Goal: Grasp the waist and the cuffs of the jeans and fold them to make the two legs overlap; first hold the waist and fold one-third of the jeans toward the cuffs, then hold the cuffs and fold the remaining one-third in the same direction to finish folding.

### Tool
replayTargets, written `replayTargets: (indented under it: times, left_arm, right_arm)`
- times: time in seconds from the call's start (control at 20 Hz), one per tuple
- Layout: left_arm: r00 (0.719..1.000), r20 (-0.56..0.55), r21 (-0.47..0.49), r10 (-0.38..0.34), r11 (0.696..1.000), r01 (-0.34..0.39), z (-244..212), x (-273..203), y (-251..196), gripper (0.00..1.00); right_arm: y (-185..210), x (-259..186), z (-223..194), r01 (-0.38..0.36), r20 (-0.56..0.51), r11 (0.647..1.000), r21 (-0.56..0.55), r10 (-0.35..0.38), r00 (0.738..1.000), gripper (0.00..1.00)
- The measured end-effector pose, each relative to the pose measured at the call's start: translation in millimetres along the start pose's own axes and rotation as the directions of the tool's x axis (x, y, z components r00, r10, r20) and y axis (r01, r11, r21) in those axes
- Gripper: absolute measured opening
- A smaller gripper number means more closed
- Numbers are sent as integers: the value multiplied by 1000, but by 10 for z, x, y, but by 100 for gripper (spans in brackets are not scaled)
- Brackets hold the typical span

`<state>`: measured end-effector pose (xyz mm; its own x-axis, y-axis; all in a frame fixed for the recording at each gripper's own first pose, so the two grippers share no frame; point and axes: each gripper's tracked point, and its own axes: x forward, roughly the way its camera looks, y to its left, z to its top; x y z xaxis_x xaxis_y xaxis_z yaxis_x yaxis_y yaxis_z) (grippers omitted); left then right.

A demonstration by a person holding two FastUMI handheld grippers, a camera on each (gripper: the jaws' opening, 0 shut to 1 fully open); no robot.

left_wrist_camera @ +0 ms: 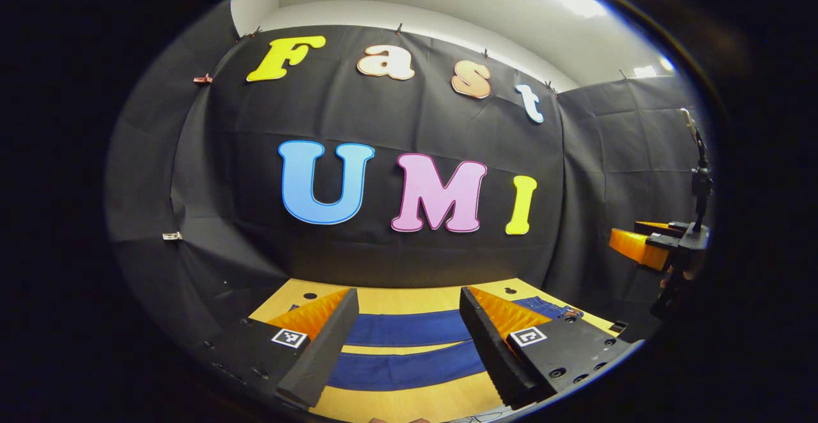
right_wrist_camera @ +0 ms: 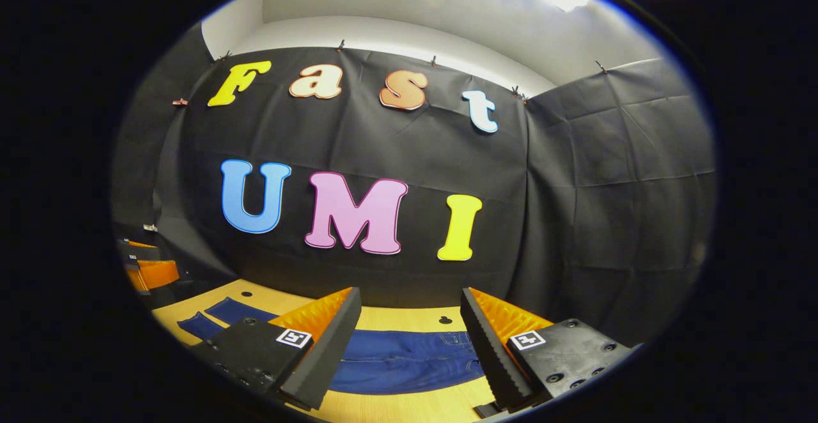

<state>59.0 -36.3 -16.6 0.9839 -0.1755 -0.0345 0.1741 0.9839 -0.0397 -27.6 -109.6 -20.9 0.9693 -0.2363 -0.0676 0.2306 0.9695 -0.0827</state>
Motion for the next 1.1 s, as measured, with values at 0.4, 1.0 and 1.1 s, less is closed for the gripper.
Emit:
replayTargets:
  times: [0.4, 1.0, 1.1]
  left_arm:
    - [994, -98, 68, 45, 997, -38, -414, 271, 366, 99]
    - [885, -319, 549, 338, 828, -118, -1459, 405, 2095, 98]
    - [868, -385, 642, 314, 767, 7, -1783, 387, 2226, 98]
  right_arm:
    - [-121, 397, -163, -19, -34, 996, -89, 16, 999, 94]
    - [-375, 1036, -708, -66, -118, 984, -166, 46, 992, 96]
    - [-418, 1130, -820, -94, -130, 969, -229, 65, 989, 96]
